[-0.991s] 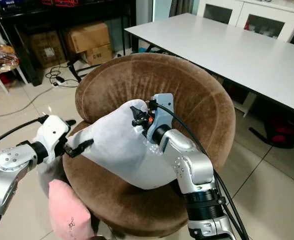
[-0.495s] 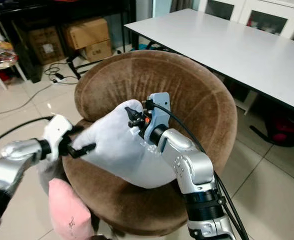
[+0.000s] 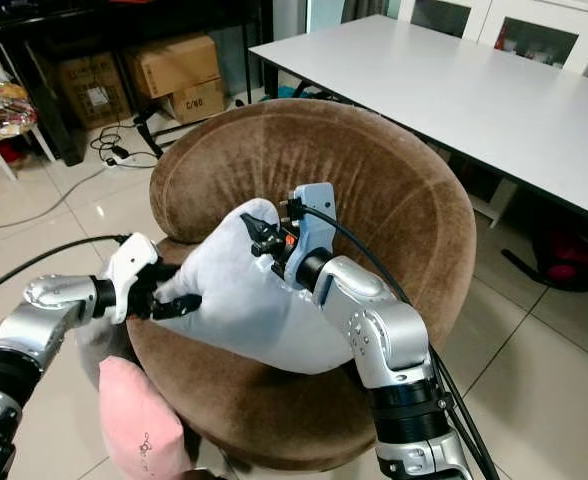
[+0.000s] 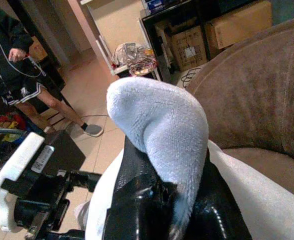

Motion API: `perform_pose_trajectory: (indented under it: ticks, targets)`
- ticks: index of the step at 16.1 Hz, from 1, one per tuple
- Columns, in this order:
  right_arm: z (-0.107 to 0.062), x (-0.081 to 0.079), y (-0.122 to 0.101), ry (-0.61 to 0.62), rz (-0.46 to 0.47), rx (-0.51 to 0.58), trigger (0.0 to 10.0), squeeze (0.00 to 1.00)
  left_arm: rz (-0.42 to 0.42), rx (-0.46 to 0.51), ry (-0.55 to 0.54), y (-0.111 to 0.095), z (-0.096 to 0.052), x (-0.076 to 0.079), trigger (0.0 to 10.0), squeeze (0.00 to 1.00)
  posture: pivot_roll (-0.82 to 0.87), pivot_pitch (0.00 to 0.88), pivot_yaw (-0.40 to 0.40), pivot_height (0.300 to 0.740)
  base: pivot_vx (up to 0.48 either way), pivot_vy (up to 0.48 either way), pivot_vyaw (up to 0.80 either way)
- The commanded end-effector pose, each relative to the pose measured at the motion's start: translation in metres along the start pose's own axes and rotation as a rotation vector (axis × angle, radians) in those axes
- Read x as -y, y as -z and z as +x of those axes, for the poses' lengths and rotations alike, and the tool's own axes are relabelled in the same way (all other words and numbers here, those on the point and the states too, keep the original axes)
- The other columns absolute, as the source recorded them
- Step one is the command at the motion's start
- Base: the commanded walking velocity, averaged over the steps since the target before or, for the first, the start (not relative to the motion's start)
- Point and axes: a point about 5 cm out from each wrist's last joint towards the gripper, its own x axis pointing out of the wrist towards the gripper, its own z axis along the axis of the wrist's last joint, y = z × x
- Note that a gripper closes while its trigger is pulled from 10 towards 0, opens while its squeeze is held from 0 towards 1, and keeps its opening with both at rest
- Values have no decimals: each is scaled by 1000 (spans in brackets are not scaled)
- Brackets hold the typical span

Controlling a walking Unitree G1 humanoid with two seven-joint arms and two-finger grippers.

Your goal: Move the pillow to the sofa from floor

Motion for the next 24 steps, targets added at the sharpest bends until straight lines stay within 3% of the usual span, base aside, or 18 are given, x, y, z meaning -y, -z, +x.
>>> perform_pose_trajectory:
  ticks: [1, 5, 18, 23, 24]
  targets:
    - [-1, -14, -23, -78, -26, 98, 10000, 0, 26, -37, 44, 2, 5, 3, 0, 0, -47, 0, 65, 740, 0, 0, 0]
    - [-1, -13, -20, -77, -17, 92, 10000, 0, 61, -102, 28, 11, 5, 2, 0, 0, -45, 0, 64, 740, 0, 0, 0]
    - [2, -11, -17, -71, -23, 74, 10000, 0, 58, -77, -16, 14, 0, -5, 0, 0, -30, 0, 58, 740, 0, 0, 0]
    - [2, -9, -17, -57, -18, 76, 10000, 0, 62, -98, -32, 19, -9, -8, 0, 0, -27, 0, 59, 740, 0, 0, 0]
    - [2, -9, -18, -59, -18, 81, 10000, 0, 116, -143, -22, 20, -19, -12, 0, 0, -30, 0, 62, 740, 0, 0, 0]
